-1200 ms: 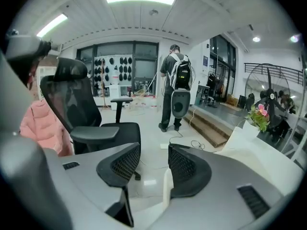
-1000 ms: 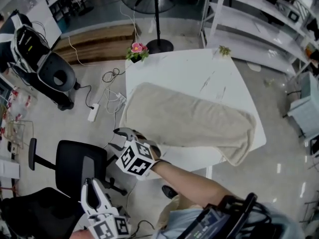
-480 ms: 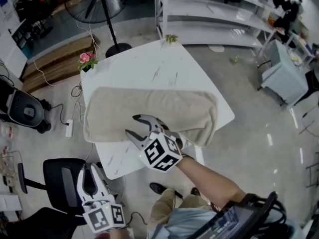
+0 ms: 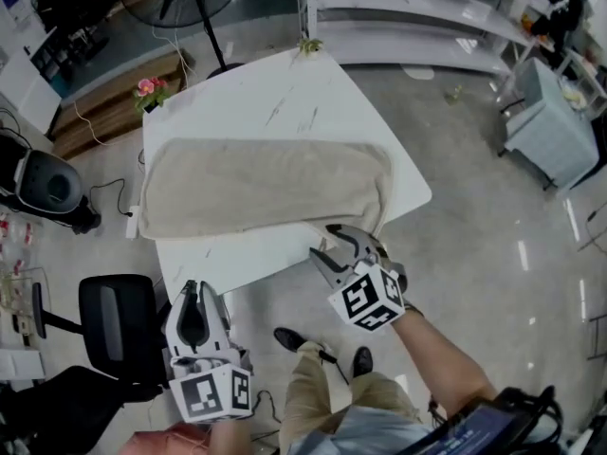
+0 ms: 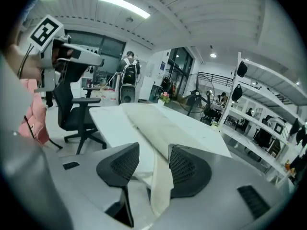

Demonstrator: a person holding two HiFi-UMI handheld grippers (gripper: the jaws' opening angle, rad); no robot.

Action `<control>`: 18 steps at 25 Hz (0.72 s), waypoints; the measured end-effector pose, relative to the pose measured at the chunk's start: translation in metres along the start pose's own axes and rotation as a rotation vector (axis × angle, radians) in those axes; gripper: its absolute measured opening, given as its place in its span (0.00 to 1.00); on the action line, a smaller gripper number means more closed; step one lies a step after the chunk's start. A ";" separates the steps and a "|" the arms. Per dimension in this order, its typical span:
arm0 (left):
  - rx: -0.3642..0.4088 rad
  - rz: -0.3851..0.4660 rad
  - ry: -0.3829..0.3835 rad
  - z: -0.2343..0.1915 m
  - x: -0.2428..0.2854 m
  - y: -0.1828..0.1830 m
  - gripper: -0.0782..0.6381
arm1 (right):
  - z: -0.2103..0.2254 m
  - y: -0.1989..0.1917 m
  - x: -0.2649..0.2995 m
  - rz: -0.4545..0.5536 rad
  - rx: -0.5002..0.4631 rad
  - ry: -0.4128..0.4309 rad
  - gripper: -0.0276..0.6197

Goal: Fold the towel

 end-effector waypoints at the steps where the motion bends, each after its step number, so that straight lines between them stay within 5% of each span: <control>1: 0.001 -0.008 -0.004 0.008 -0.003 -0.006 0.20 | -0.001 -0.014 -0.004 -0.014 -0.026 -0.001 0.36; 12: 0.017 -0.086 0.008 0.047 -0.021 -0.059 0.20 | -0.001 -0.099 0.011 -0.092 -0.313 -0.005 0.35; 18: 0.018 -0.087 0.029 0.051 -0.027 -0.062 0.20 | 0.007 -0.094 0.005 -0.025 -0.372 -0.054 0.16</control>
Point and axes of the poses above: the fingertips, and each gripper's own axes: x forward along the fingers, z to its right, y out of its top, the point moved 2 cm from there along -x, backward along the fingers
